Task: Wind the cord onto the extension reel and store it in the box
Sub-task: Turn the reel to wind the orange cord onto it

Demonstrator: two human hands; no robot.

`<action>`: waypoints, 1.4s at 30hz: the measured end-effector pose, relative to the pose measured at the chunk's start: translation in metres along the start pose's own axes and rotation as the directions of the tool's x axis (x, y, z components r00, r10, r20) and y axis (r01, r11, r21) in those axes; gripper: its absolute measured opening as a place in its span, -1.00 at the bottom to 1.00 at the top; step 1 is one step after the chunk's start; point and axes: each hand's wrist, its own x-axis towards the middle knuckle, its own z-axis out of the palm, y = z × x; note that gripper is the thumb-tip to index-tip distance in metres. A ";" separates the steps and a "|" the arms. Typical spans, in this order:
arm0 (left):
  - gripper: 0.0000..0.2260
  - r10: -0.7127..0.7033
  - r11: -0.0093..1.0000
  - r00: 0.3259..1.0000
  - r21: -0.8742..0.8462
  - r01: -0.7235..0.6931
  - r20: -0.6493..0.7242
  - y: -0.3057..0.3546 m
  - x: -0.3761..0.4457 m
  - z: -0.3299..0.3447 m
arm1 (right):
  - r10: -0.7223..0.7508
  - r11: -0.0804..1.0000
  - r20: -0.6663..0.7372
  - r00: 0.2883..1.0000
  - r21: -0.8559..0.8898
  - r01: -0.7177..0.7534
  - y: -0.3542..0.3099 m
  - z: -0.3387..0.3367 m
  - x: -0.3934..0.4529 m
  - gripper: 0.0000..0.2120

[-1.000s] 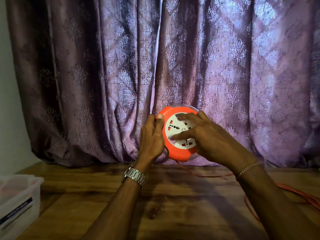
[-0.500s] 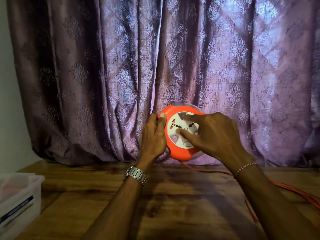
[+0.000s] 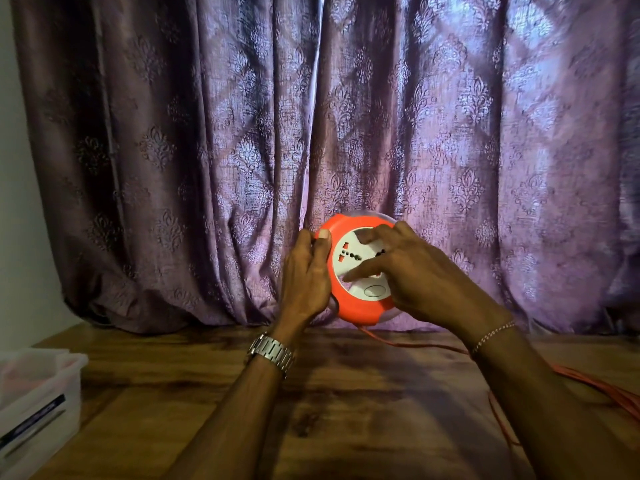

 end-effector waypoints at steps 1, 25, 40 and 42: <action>-0.58 0.004 1.000 1.000 -0.002 -0.004 0.002 0.000 0.000 0.000 | 0.004 1.000 -0.022 1.000 -0.005 -0.004 -0.001 0.000 -0.001 -0.49; -0.58 -0.028 0.997 1.000 -0.077 0.029 0.005 -0.001 0.002 0.000 | 0.075 0.996 -0.243 0.967 0.064 -0.061 -0.002 -0.003 -0.001 -0.80; -0.46 0.009 1.000 1.000 -0.013 -0.008 0.019 0.000 -0.001 -0.001 | 0.099 0.993 -0.090 0.991 -0.052 -0.104 -0.004 0.004 -0.005 -0.44; -0.49 0.004 1.000 1.000 -0.007 -0.004 0.026 0.000 -0.001 -0.001 | 0.121 0.989 -0.114 0.986 -0.068 -0.129 -0.004 0.005 -0.007 -0.45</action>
